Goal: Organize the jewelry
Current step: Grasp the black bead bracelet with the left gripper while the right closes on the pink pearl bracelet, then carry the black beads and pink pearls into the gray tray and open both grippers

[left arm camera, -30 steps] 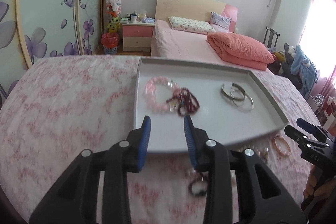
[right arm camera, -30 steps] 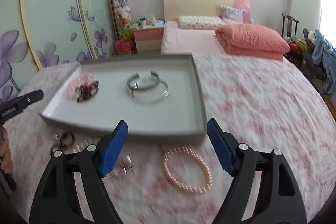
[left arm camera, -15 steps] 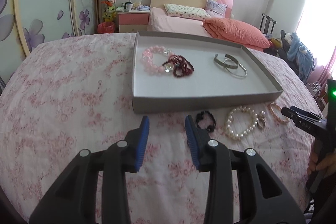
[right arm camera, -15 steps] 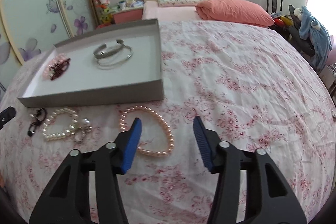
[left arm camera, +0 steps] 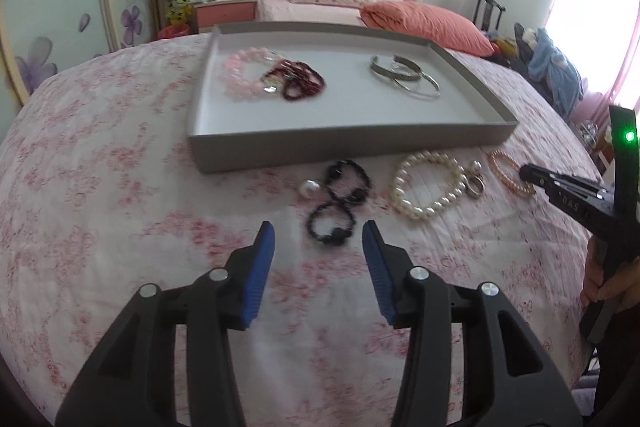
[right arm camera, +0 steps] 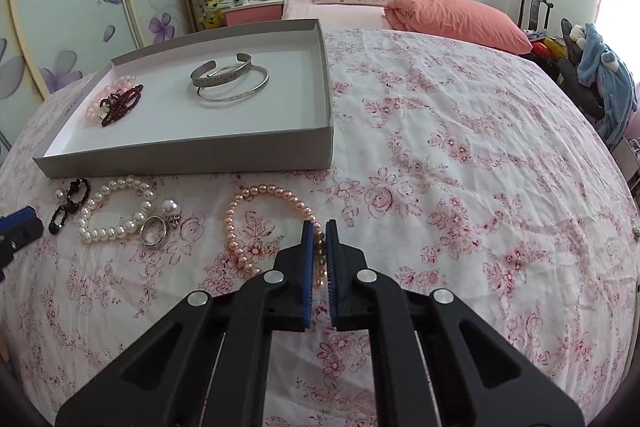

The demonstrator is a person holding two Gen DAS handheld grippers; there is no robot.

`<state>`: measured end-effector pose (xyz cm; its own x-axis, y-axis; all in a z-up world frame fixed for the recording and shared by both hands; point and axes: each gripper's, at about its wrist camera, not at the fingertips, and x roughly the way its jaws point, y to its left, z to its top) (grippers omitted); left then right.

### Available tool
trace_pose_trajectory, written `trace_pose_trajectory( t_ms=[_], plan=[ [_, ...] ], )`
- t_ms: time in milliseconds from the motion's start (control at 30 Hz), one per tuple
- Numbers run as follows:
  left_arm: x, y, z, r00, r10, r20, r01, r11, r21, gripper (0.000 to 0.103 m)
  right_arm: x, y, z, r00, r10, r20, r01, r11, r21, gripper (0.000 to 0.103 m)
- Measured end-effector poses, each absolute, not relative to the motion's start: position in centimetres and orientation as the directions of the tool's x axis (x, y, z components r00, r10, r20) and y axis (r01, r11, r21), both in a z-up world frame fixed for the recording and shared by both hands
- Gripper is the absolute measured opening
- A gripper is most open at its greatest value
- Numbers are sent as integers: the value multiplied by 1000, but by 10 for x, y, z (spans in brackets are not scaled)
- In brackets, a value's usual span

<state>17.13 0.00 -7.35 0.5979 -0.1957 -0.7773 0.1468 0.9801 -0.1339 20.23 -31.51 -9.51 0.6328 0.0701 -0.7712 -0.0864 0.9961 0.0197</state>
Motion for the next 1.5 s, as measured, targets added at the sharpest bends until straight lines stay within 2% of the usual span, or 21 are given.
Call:
trace_pose_trajectory(
  t_ms=[267, 433, 600, 833, 1200, 1500],
  plan=[
    [189, -24, -81, 576, -164, -801, 157, 984, -89, 46, 203, -318, -95, 631, 84, -771, -86, 996, 39, 7],
    [194, -29, -81, 583, -131, -802, 151, 987, -52, 28, 203, -318, -95, 630, 90, -772, -85, 995, 46, 7],
    [192, -34, -82, 595, -106, -796, 162, 987, -10, 24, 203, -318, -95, 630, 90, -772, -85, 995, 46, 7],
    [191, -34, -82, 603, -113, -790, 169, 985, -12, 12, 203, -319, -95, 630, 90, -772, -86, 995, 46, 7],
    [175, -11, -83, 599, -197, -776, 203, 975, -91, 10, 203, -318, -95, 630, 90, -772, -86, 995, 46, 7],
    [168, -2, -84, 602, -181, -777, 199, 977, -73, 10, 202, -317, -95, 630, 86, -771, -91, 995, 37, 7]
  ],
)
